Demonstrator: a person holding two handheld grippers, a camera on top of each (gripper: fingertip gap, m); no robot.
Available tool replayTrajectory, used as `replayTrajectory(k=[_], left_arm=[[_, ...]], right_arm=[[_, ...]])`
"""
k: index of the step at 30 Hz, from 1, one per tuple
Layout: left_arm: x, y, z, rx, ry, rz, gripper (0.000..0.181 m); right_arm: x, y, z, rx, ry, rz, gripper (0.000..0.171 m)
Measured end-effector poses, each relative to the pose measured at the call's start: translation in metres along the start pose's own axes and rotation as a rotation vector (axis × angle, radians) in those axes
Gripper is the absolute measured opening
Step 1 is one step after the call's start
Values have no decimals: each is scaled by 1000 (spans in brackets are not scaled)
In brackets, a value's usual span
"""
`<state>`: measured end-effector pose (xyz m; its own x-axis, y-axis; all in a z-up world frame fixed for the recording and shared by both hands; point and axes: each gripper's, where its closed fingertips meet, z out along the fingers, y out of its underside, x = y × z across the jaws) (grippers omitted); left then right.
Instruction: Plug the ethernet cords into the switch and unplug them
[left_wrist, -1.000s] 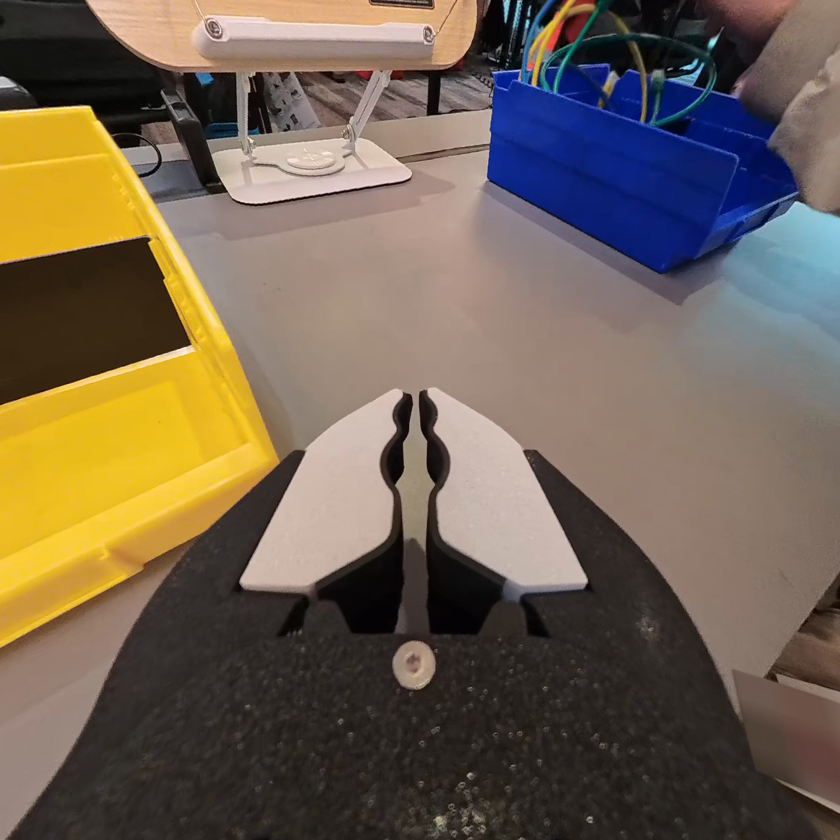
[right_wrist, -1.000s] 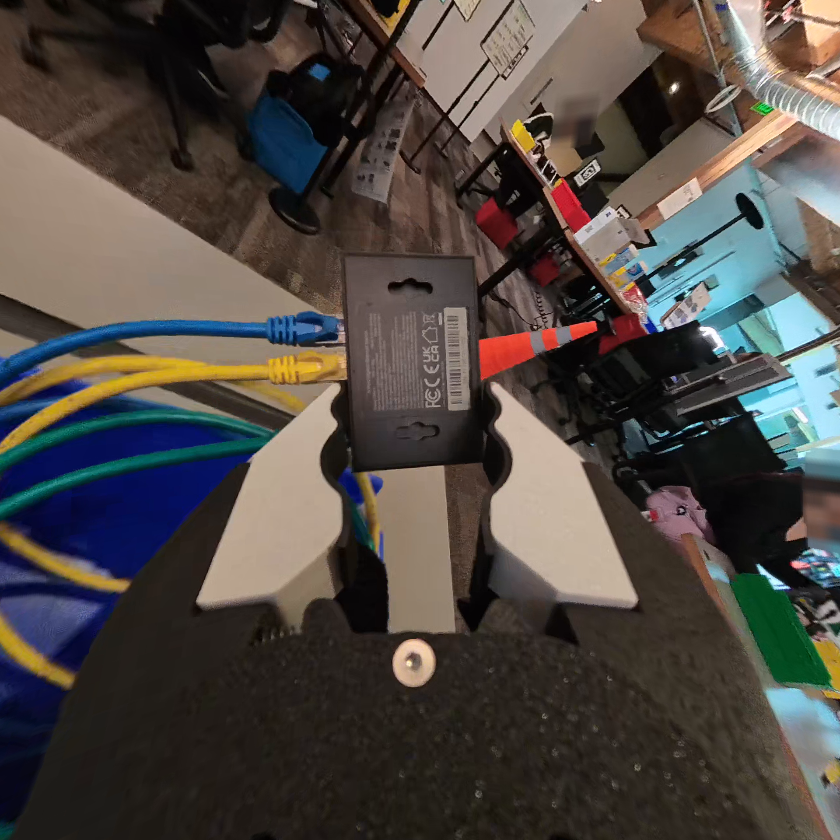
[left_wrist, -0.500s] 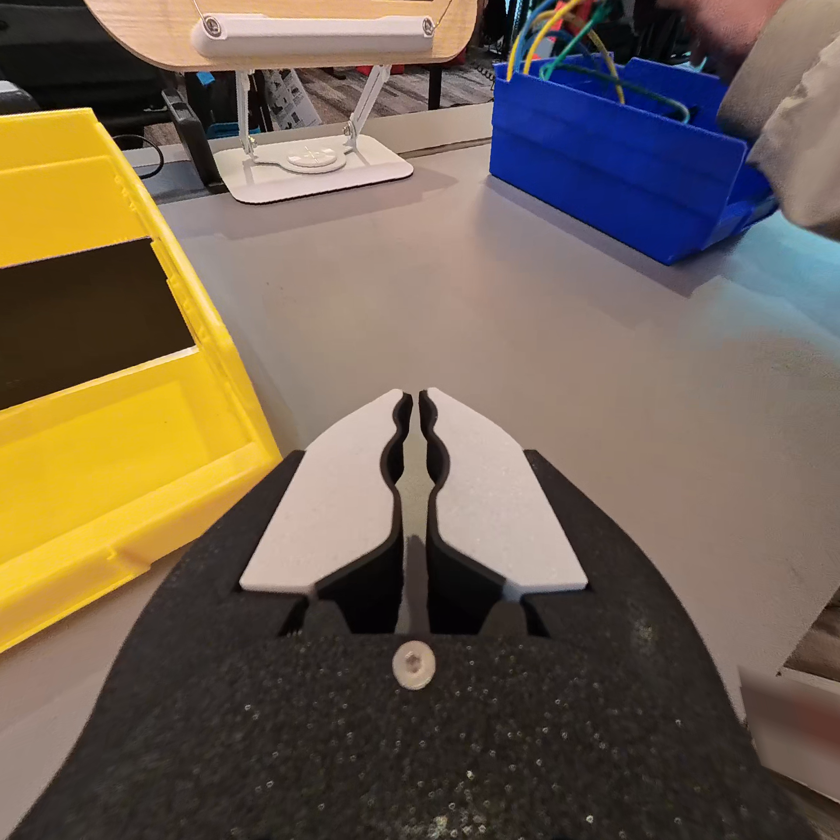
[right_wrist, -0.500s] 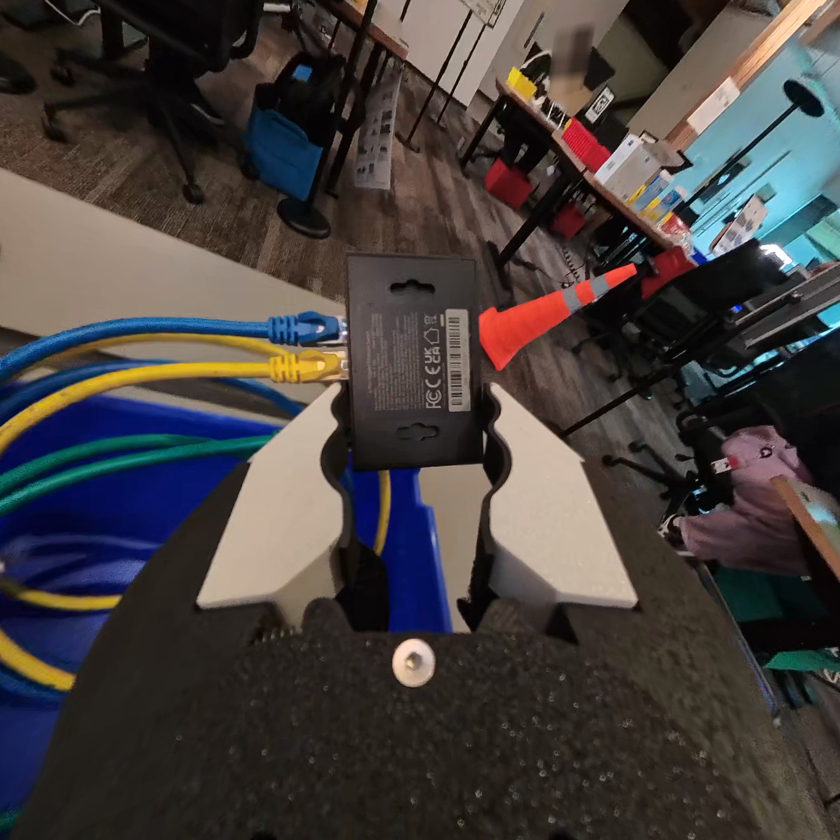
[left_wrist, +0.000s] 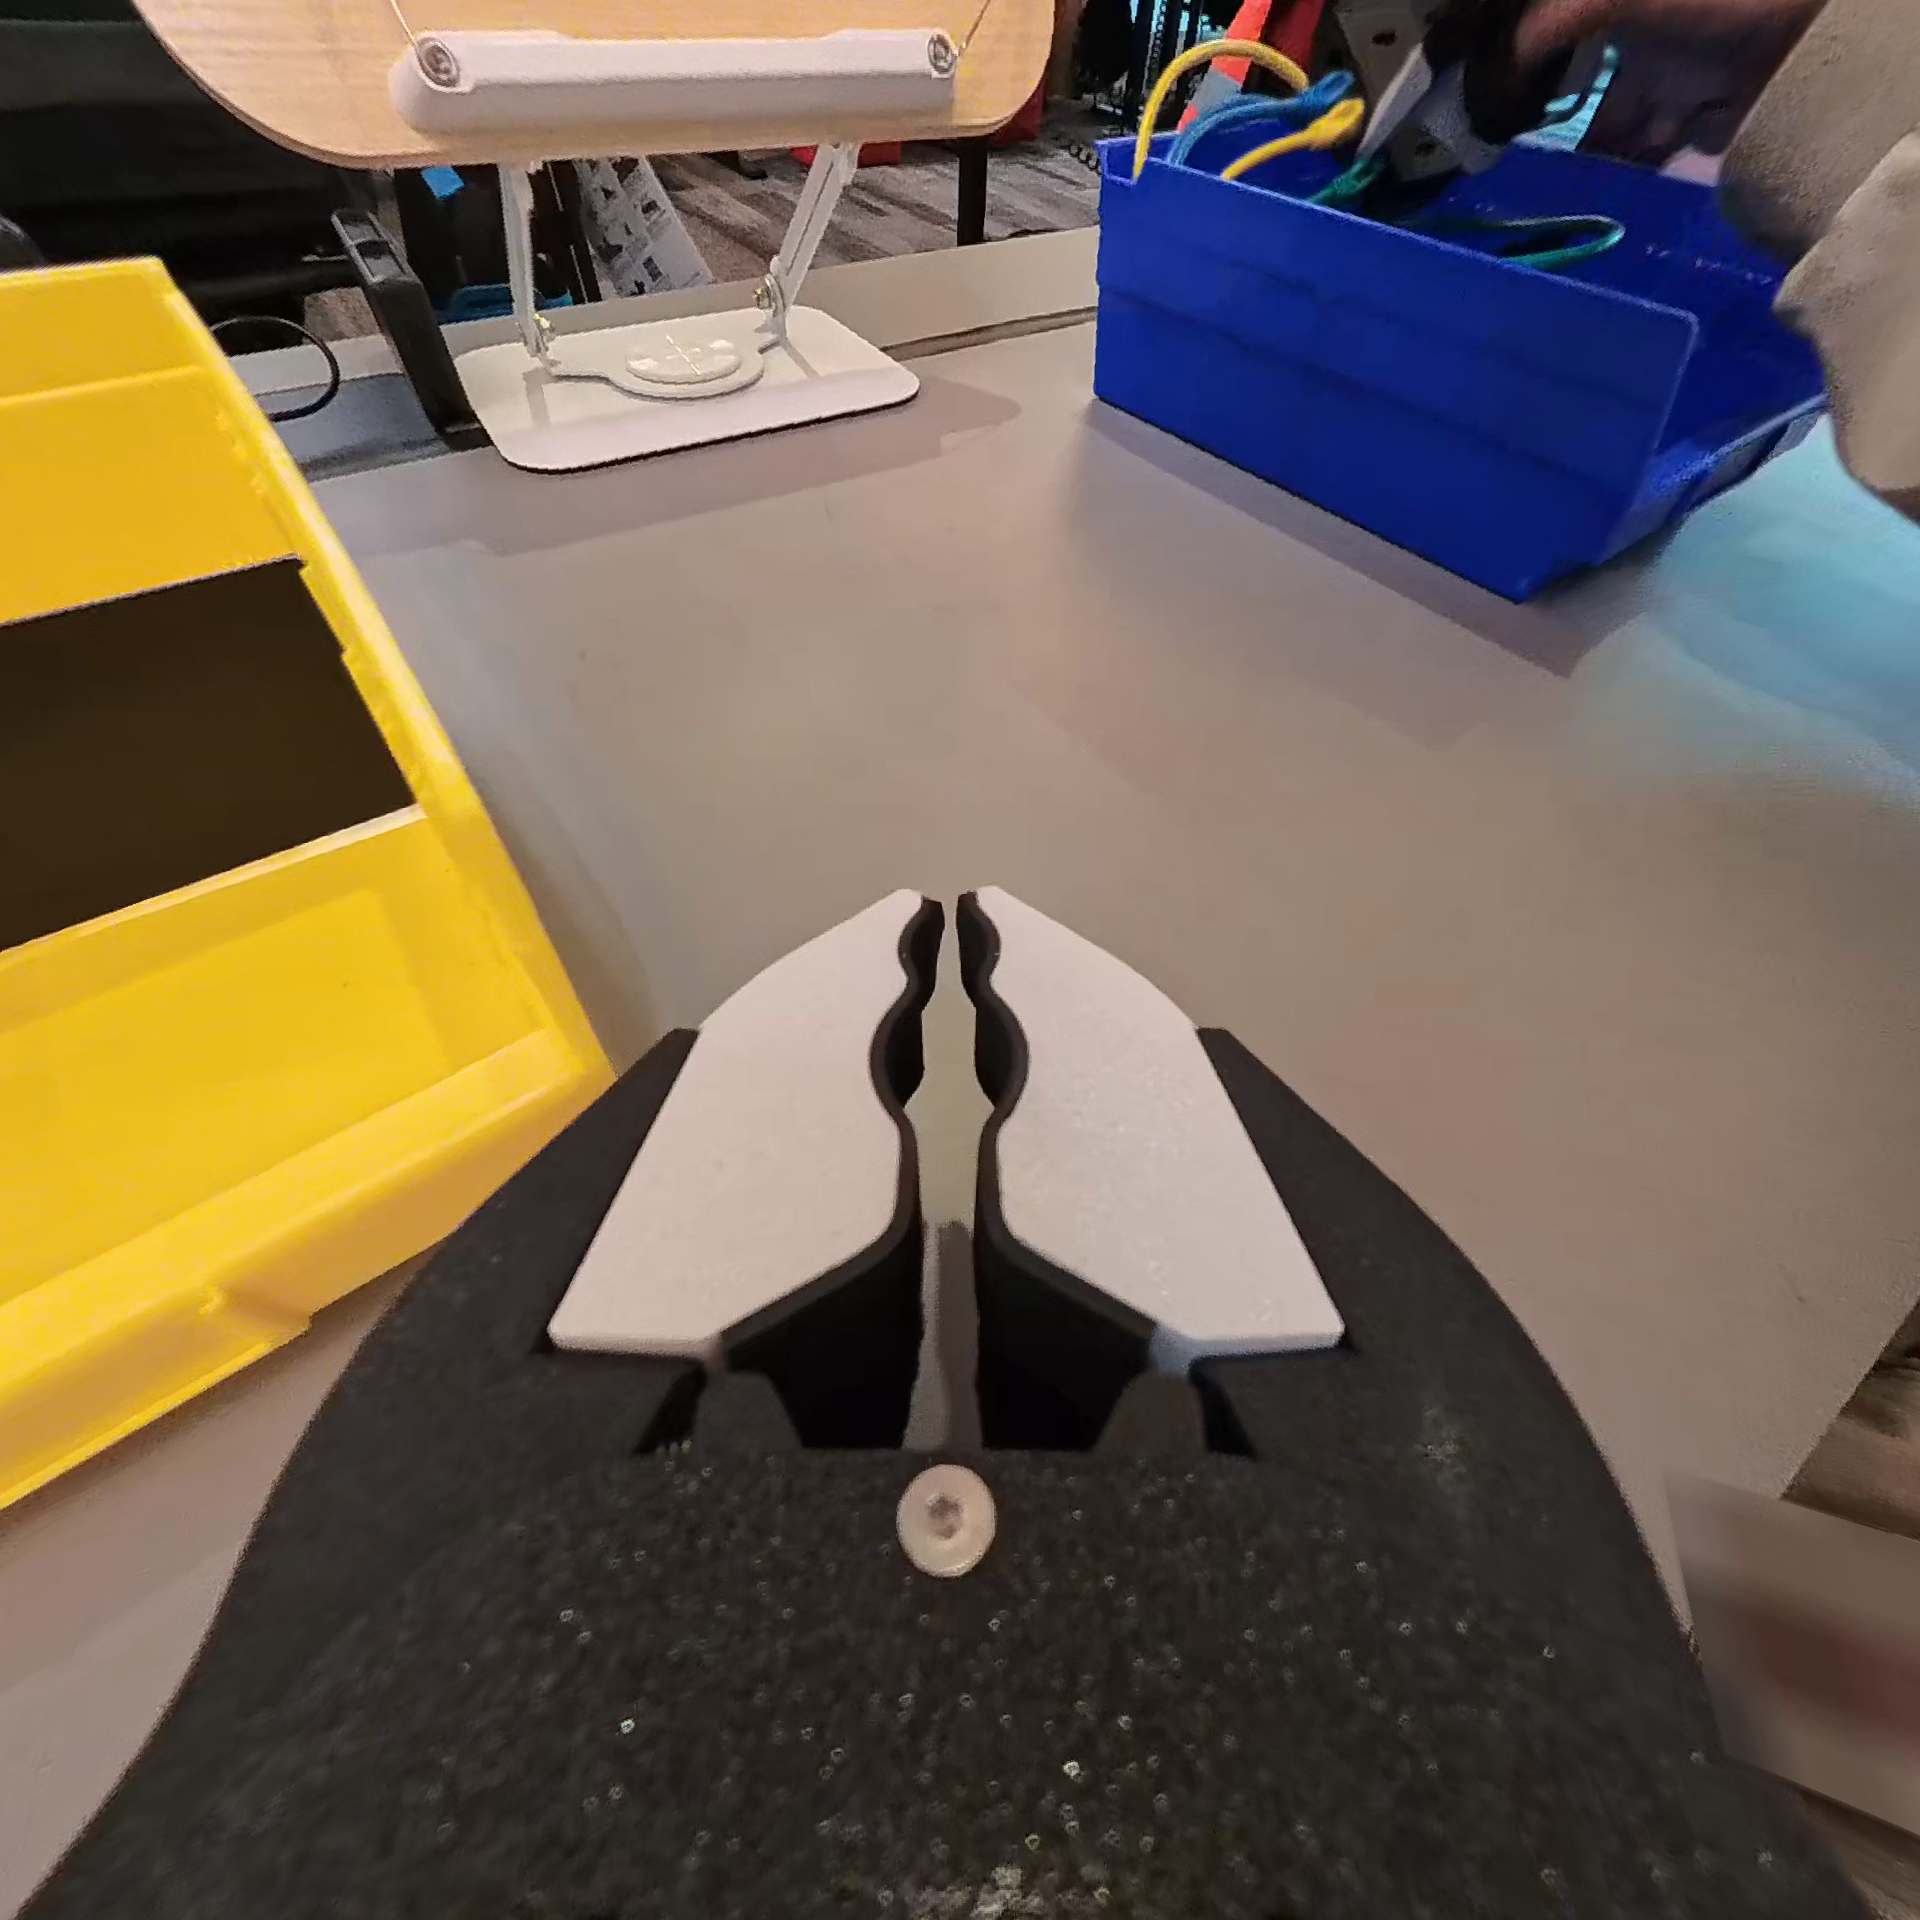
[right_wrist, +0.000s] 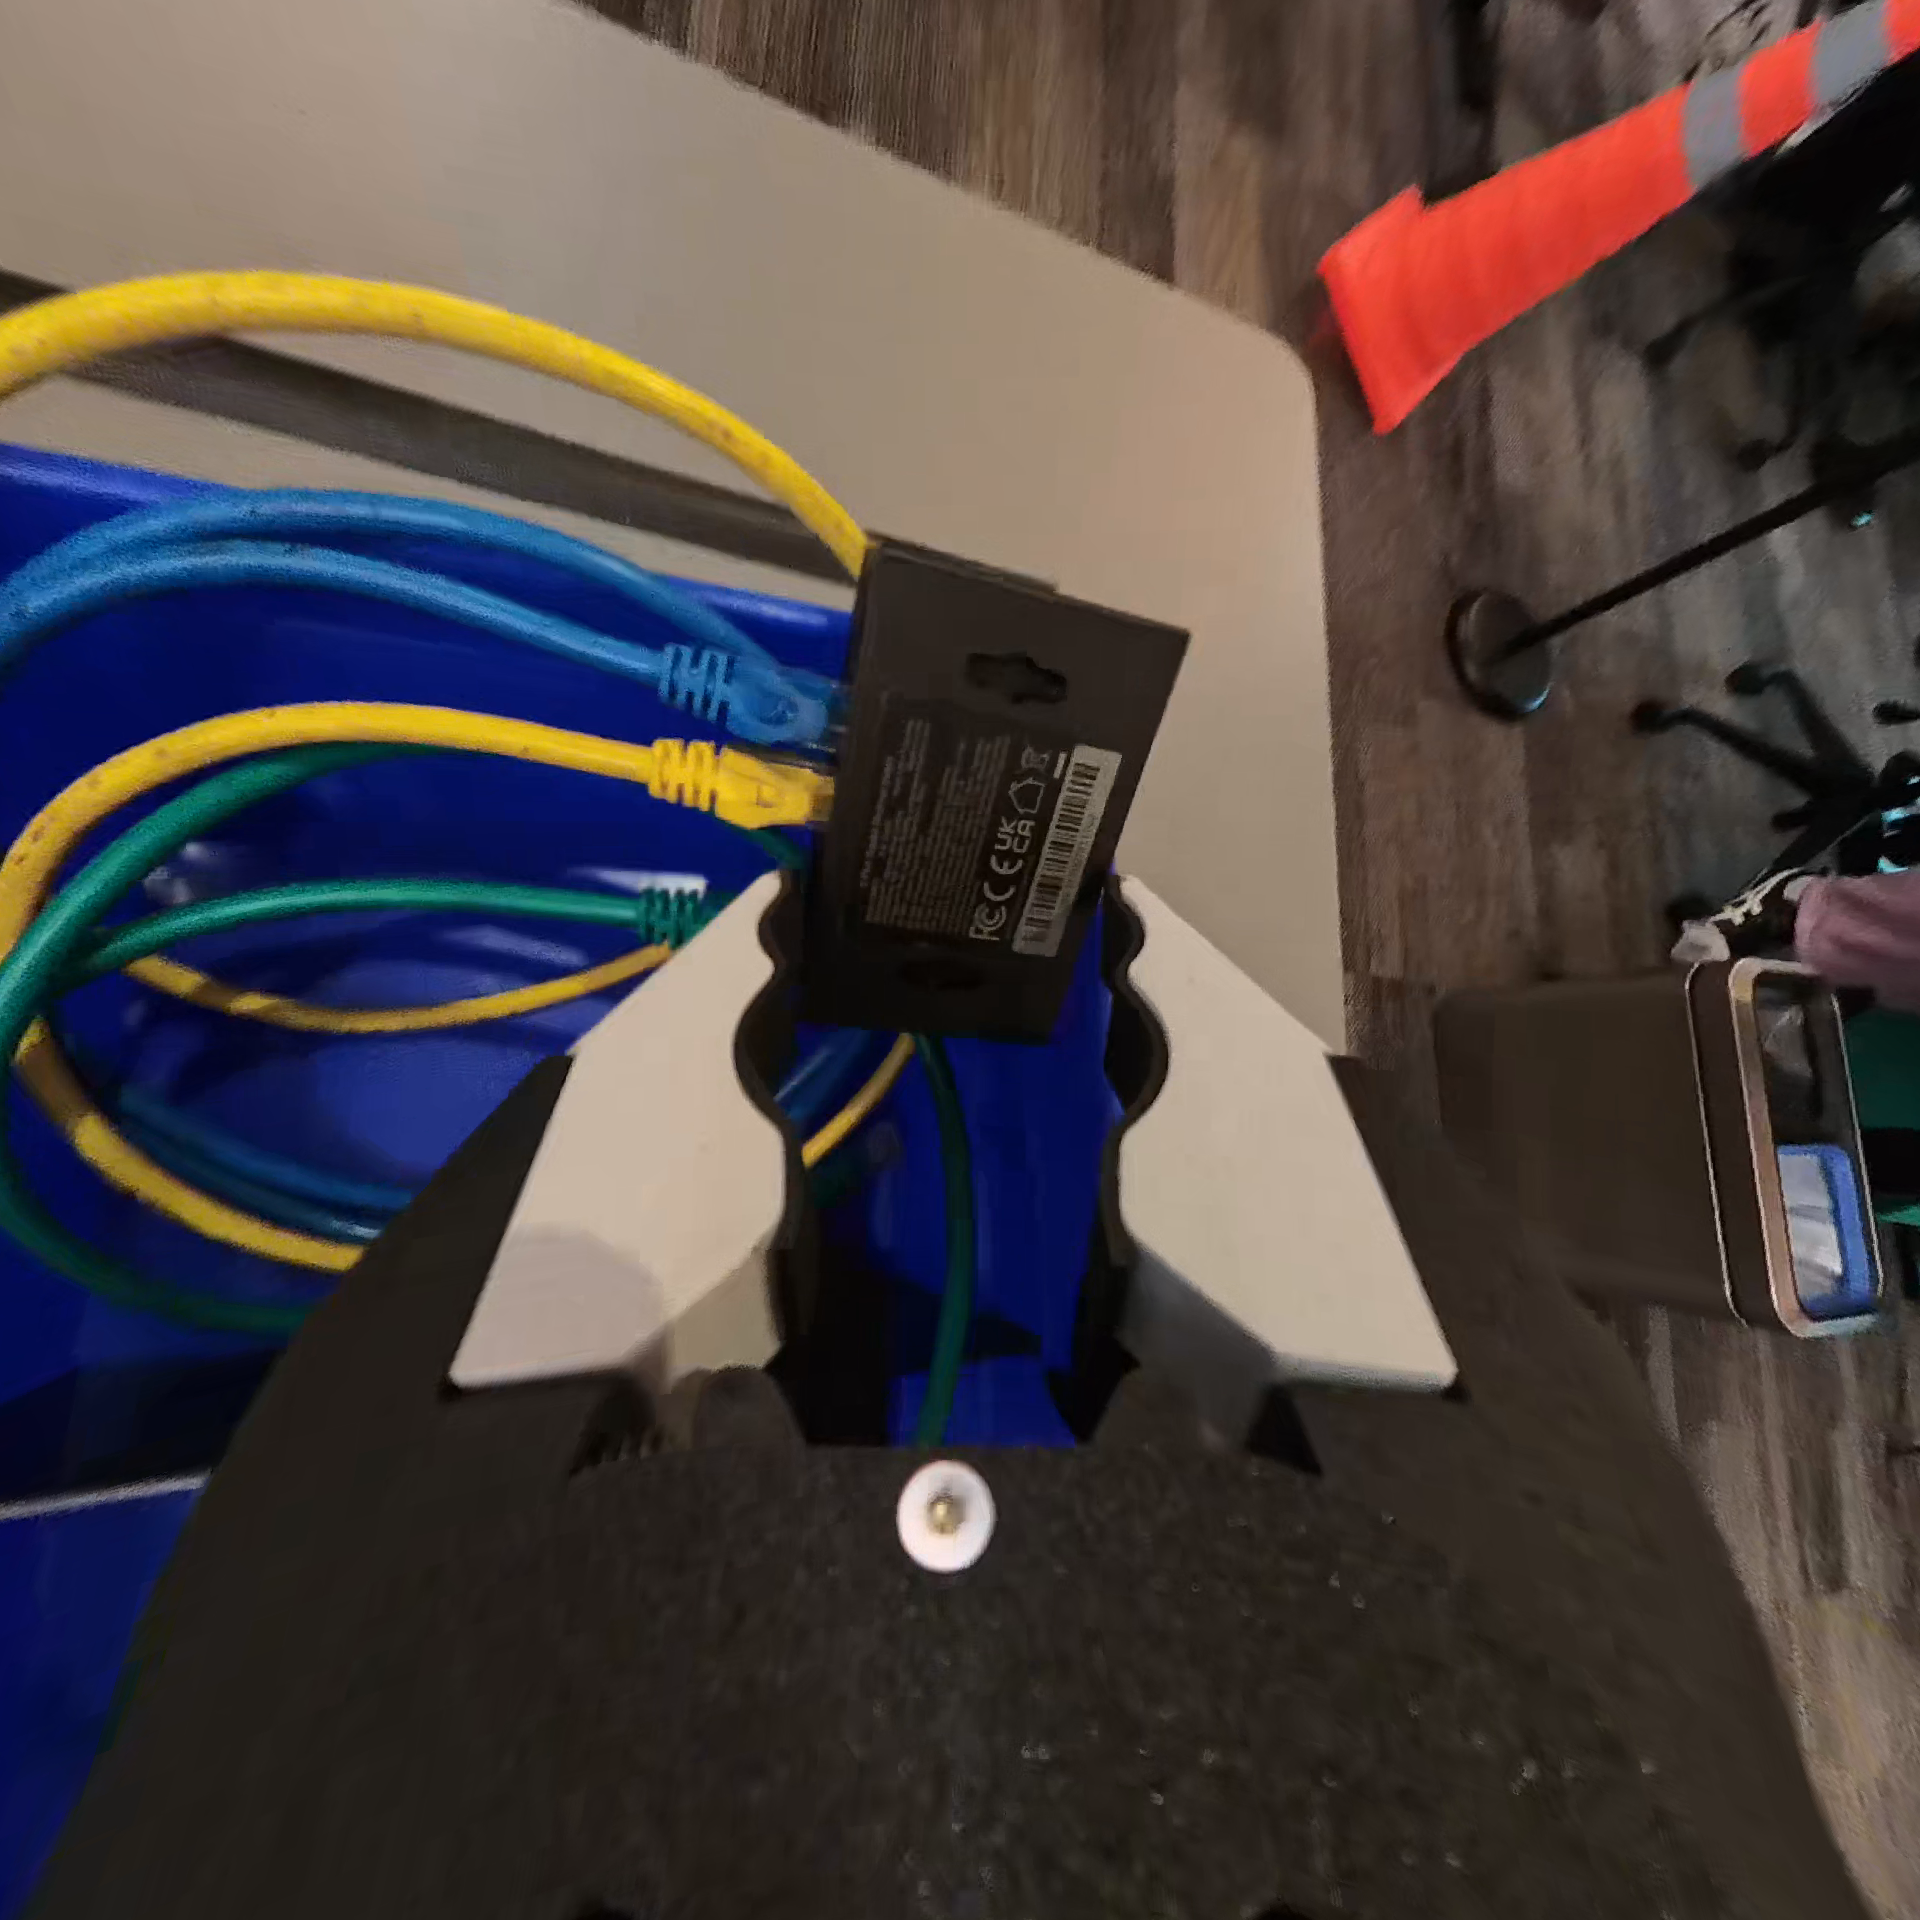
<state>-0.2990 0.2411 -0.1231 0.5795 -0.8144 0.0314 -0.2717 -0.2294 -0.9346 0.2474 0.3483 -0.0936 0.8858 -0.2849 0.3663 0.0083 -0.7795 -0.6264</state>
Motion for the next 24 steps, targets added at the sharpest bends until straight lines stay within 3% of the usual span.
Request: replayTrajectory(k=[3, 5, 9, 11, 14, 19, 24], left_arm=[[-3, -1, -1, 5, -1, -14, 3], [-2, 0, -1, 4, 6, -23, 3], [0, 0, -1, 4, 9, -14, 3], [0, 0, -2, 4, 9, -12, 3], [0, 0, -1, 2, 25, -29, 3], [7, 0, 3, 3, 64, -59, 3], [12, -6, 2, 25, 67, -37, 3]], right_arm=[[-8, 1, -5, -20, -44, -39, 50], [-5, -2, -11, -9, -43, -72, 60], [-14, -13, -52, 122, -214, -67, 71], [-12, 2, -73, 129, -285, -62, 71], [-27, 61, -93, -14, -486, 6, 82], [-61, 100, -116, 41, -795, 380, 65], [-61, 89, -102, 17, -715, 407, 34]])
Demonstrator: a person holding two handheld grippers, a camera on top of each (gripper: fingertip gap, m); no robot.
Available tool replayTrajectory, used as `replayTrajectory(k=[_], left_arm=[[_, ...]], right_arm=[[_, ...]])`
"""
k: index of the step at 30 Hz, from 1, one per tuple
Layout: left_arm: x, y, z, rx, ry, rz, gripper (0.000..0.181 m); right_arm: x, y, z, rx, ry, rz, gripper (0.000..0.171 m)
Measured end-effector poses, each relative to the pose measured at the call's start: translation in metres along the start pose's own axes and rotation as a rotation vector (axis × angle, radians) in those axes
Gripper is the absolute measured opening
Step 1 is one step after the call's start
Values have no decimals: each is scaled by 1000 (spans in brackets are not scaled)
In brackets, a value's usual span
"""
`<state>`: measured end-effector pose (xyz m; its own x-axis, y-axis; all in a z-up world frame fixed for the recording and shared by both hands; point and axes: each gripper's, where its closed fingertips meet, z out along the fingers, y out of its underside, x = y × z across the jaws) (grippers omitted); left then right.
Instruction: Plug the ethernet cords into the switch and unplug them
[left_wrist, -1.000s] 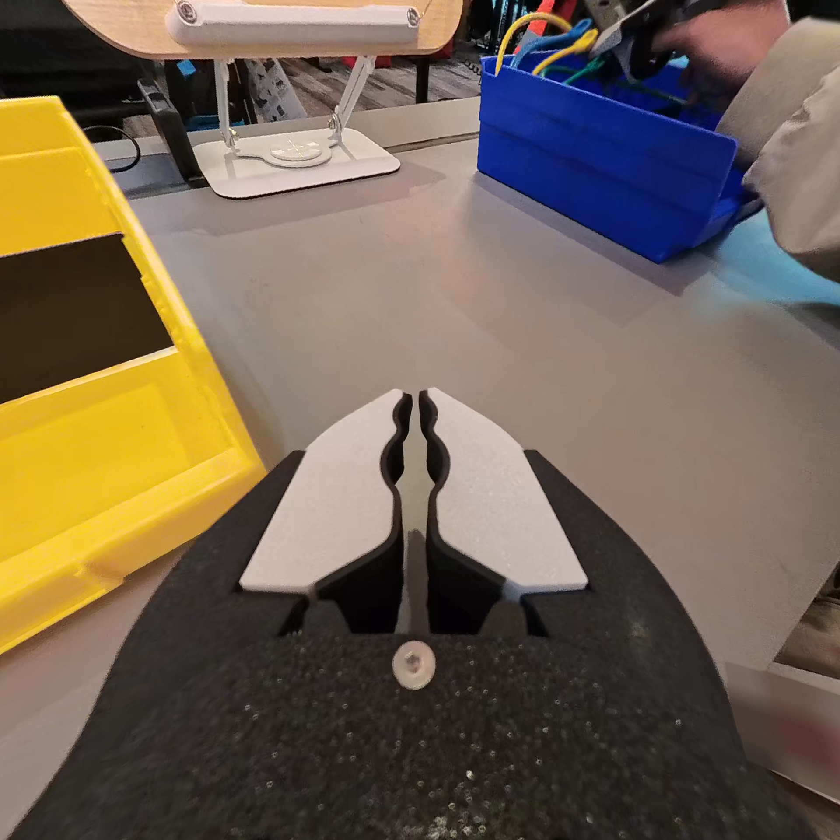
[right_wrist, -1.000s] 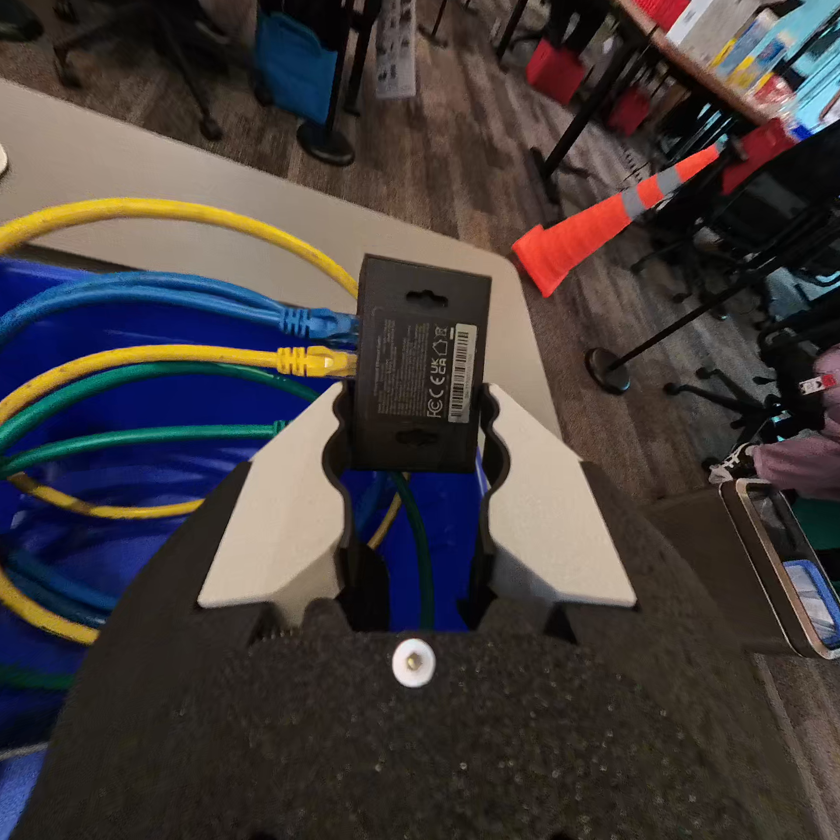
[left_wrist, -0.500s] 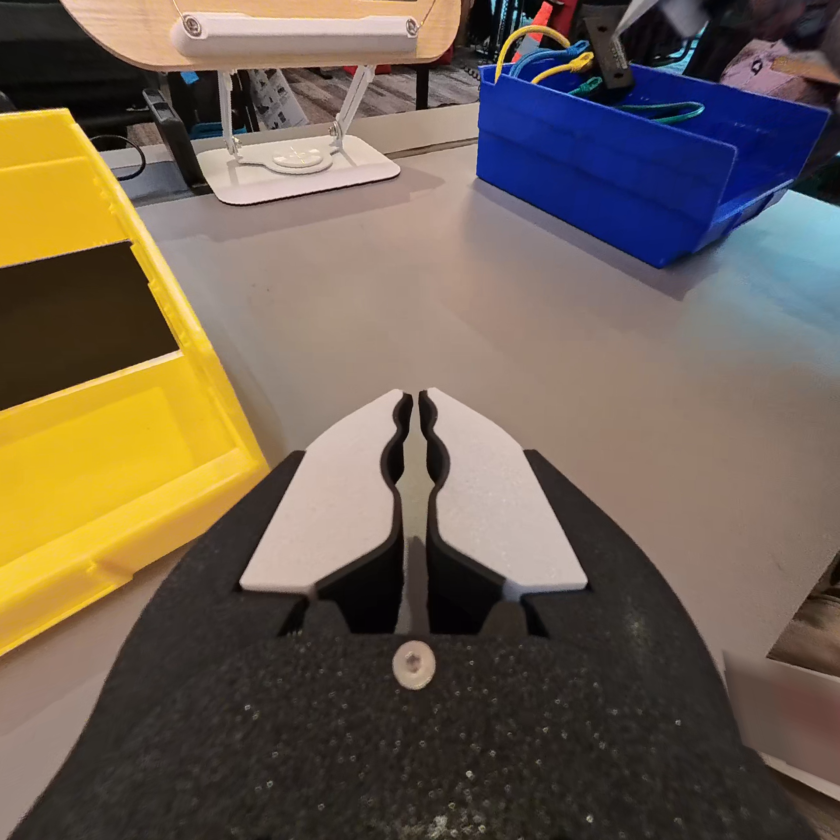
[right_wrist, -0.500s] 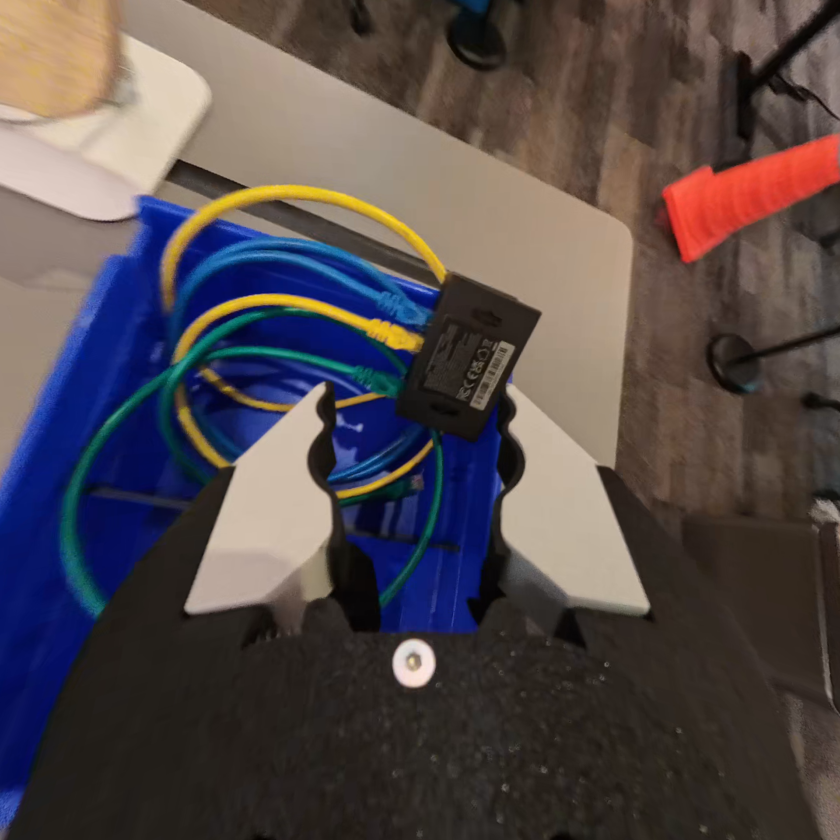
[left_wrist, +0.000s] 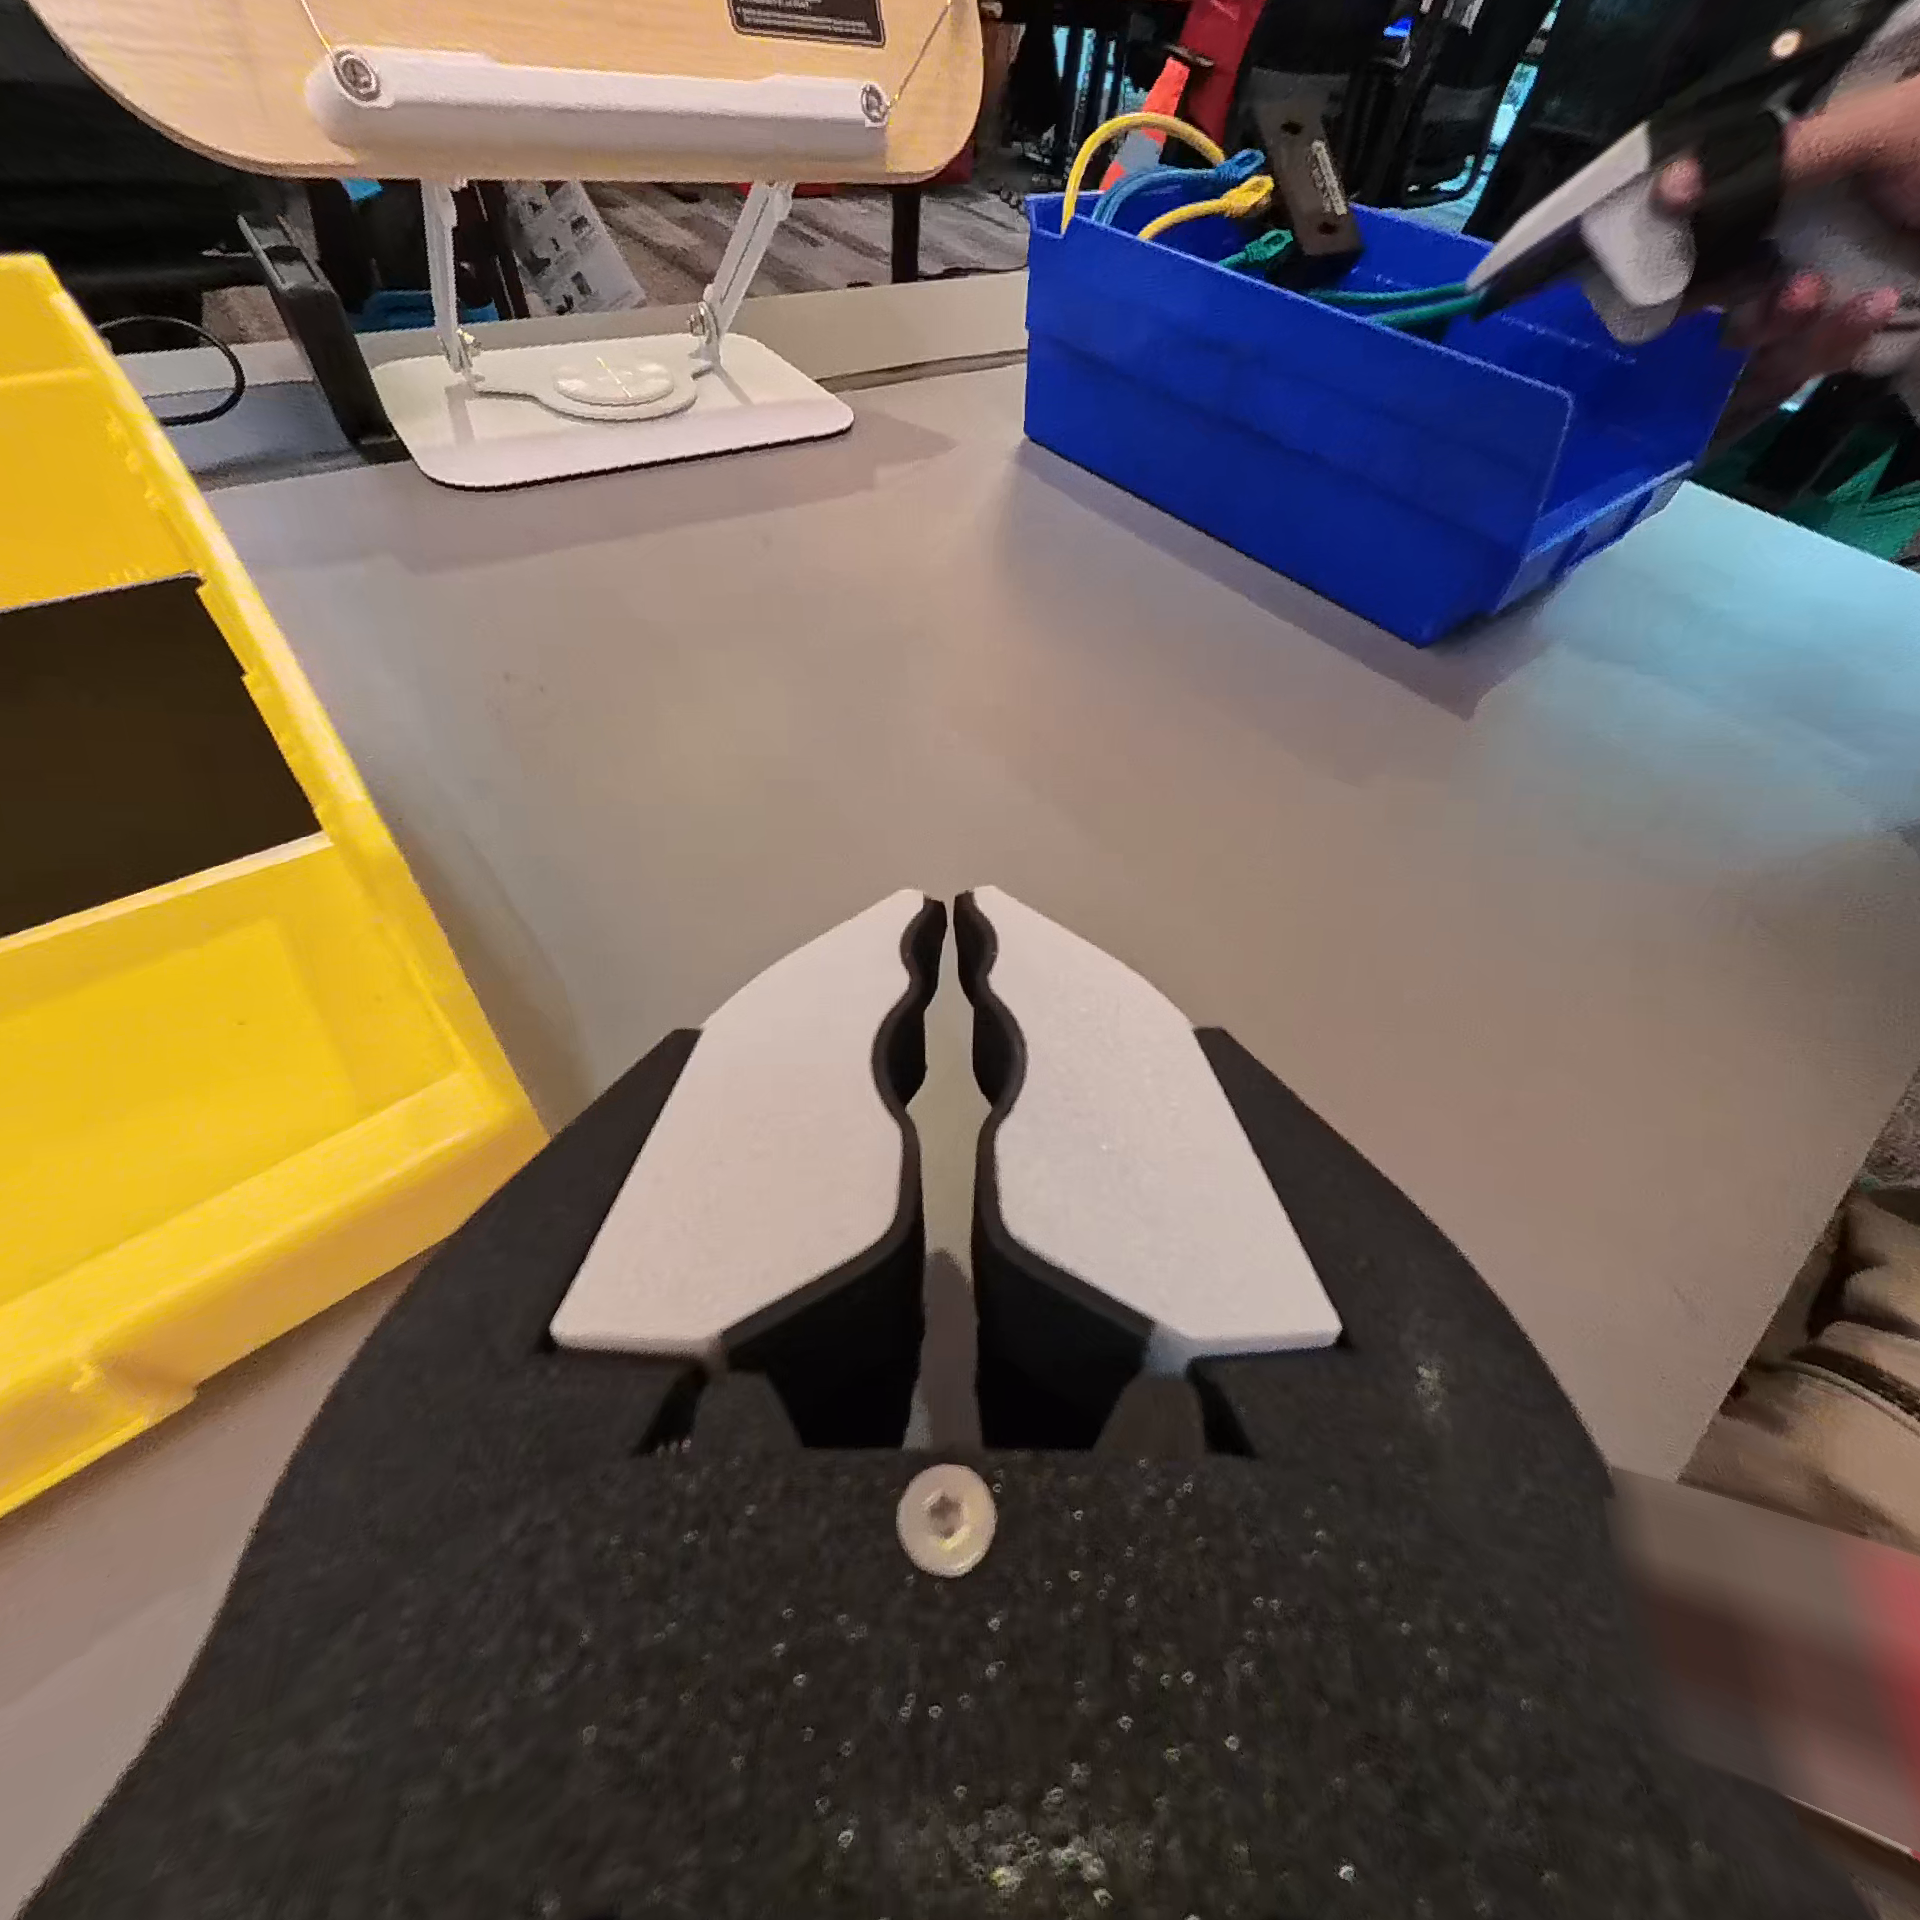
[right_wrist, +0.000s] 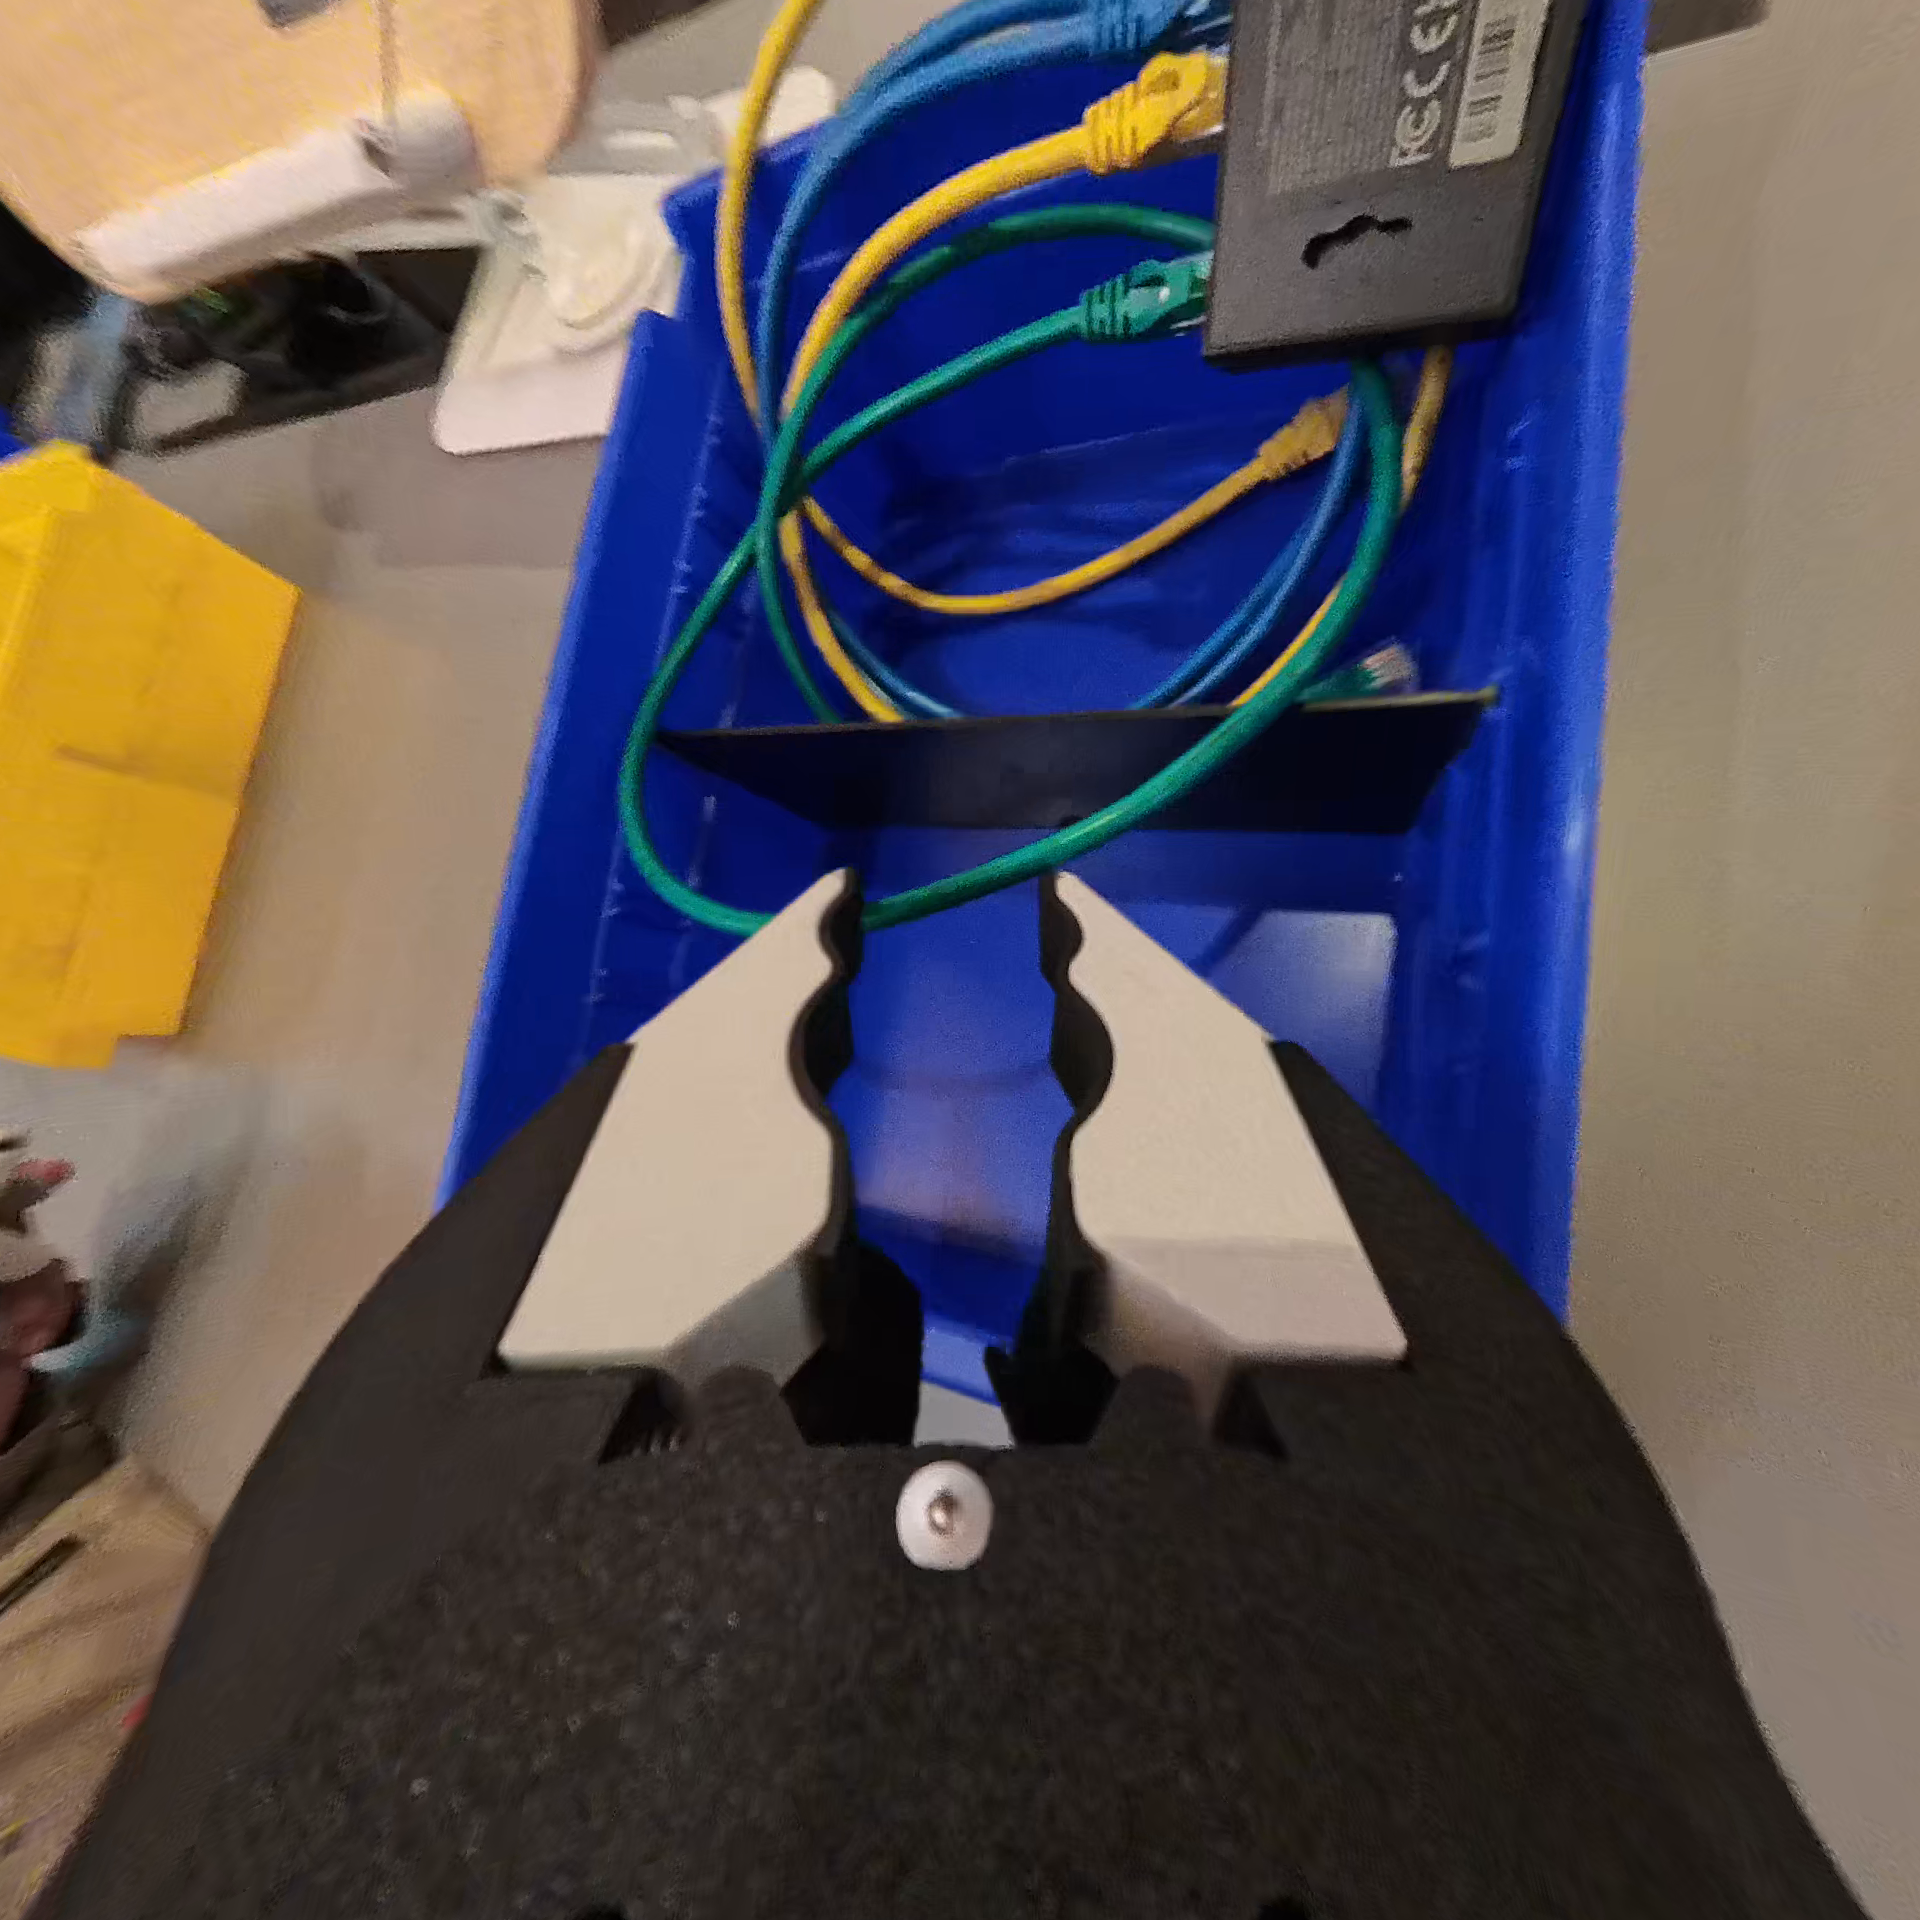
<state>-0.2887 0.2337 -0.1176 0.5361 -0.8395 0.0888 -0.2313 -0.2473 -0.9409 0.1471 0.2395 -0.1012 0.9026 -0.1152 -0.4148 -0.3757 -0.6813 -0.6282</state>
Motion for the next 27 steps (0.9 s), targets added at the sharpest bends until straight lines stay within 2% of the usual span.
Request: replayTrajectory(k=[5, 8, 10, 12, 14, 15, 16, 18, 21, 25, 27], left_arm=[[-3, -4, -5, 13, -16, 4, 2], [-3, -3, -5, 10, -16, 0, 2], [-3, -2, -5, 5, -14, 1, 3], [-3, -2, -5, 3, -19, 9, 2], [-4, -1, -4, 0, -21, 11, 2], [-4, 0, -3, -3, -17, 7, 2], [-3, 1, -2, -7, -12, 1, 2], [-2, 2, 0, -15, -3, -4, 3], [-3, 3, -2, -22, -17, 17, 3], [-8, 4, -4, -26, -39, 28, 3], [-11, 5, -5, -24, -43, 15, 3]], right_arm=[[5, -17, 11, -77, 128, -106, 30], [16, -4, 25, -240, 182, -145, 31], [15, -7, 20, -256, 184, -180, 32], [11, -28, 8, -193, 178, -223, 33], [9, -66, 0, -69, 198, -284, 37], [13, -87, -1, -11, 244, -312, 61], [20, -103, 0, 4, 303, -340, 72], [27, -124, 5, -44, 350, -339, 71], [41, -162, 14, 43, 421, -363, 71], [79, -147, 57, -105, 525, -371, 79], [78, -144, 67, -99, 505, -388, 78]])
